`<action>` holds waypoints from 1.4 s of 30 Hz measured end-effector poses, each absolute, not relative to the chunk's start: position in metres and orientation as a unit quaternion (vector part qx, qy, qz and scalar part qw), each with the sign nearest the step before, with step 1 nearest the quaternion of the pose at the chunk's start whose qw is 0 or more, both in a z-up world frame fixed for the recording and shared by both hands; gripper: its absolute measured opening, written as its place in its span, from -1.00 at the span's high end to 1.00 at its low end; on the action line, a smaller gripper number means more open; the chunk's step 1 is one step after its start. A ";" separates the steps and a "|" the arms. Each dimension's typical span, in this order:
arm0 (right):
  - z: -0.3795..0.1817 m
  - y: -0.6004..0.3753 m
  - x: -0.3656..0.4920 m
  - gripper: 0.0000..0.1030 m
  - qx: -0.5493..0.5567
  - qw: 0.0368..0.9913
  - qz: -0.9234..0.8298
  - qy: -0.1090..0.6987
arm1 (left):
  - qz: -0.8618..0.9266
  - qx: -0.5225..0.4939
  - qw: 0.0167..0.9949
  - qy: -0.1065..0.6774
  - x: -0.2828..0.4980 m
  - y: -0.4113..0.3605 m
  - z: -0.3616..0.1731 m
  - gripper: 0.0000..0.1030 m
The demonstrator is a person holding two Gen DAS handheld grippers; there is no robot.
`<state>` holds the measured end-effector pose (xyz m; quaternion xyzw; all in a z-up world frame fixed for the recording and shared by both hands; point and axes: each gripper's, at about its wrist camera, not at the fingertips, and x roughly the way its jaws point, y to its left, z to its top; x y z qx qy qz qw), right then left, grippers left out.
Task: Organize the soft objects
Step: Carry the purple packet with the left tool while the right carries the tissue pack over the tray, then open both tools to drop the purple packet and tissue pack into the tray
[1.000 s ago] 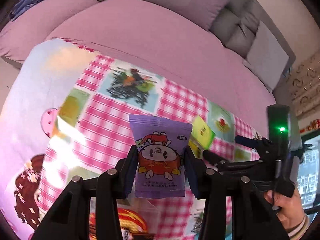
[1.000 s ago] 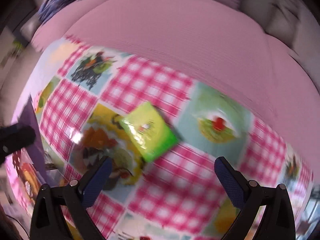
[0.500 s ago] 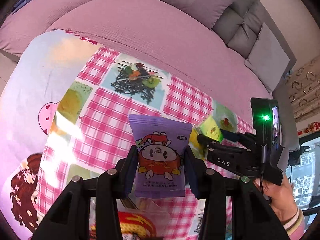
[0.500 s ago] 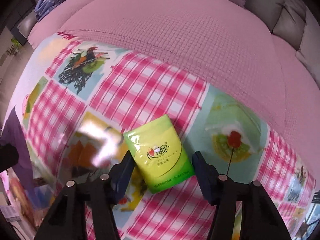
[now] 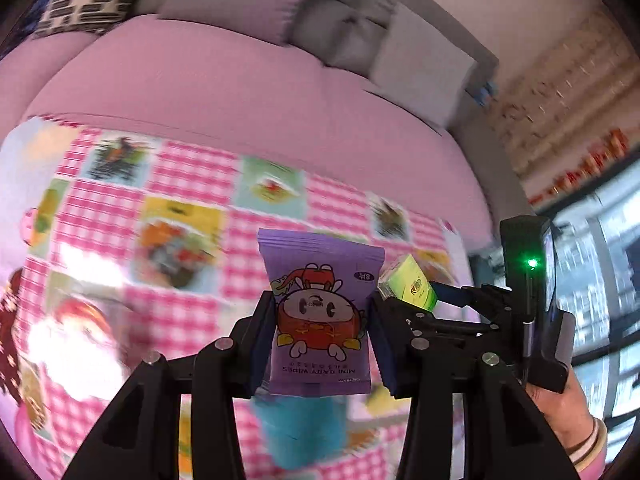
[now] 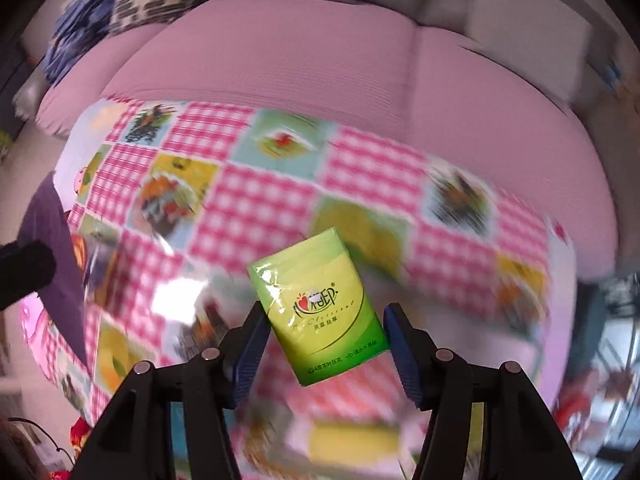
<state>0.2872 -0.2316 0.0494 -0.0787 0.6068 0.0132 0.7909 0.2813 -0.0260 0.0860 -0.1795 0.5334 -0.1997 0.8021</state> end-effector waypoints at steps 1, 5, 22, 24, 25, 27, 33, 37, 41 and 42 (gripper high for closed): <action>0.054 -0.243 0.276 -0.19 -0.077 0.792 0.005 0.606 | -0.208 -0.176 0.800 0.535 0.274 -0.038 0.090 0.10; 0.066 -0.301 0.222 -0.19 -0.052 0.789 -0.034 0.611 | -0.245 -0.144 0.790 0.544 0.239 -0.098 0.099 0.10; -0.001 -0.378 0.158 -0.20 0.055 0.778 -0.054 0.624 | -0.244 -0.049 0.777 0.578 0.176 -0.220 -0.001 0.09; -0.009 -0.376 0.162 -0.20 0.060 0.774 -0.052 0.628 | -0.240 -0.040 0.786 0.568 0.176 -0.222 -0.008 0.09; -0.013 -0.374 0.165 -0.20 0.060 0.773 -0.052 0.629 | -0.241 -0.034 0.792 0.561 0.177 -0.223 -0.011 0.08; -0.018 -0.372 0.168 -0.21 0.055 0.772 -0.053 0.631 | -0.239 -0.025 0.798 0.552 0.178 -0.226 -0.017 0.08; -0.018 -0.368 0.170 -0.35 0.040 0.778 -0.051 0.625 | -0.251 -0.040 0.790 0.557 0.181 -0.221 -0.025 -0.24; -0.011 -0.372 0.164 -0.53 0.047 0.784 -0.047 0.617 | -0.259 -0.029 0.798 0.543 0.171 -0.220 -0.012 -0.48; 0.000 -0.373 0.156 -0.54 0.048 0.793 -0.048 0.605 | -0.267 -0.025 0.805 0.529 0.159 -0.219 0.004 -0.50; 0.005 -0.372 0.152 -0.57 0.048 0.797 -0.049 0.600 | -0.270 -0.026 0.807 0.525 0.154 -0.217 0.008 -0.51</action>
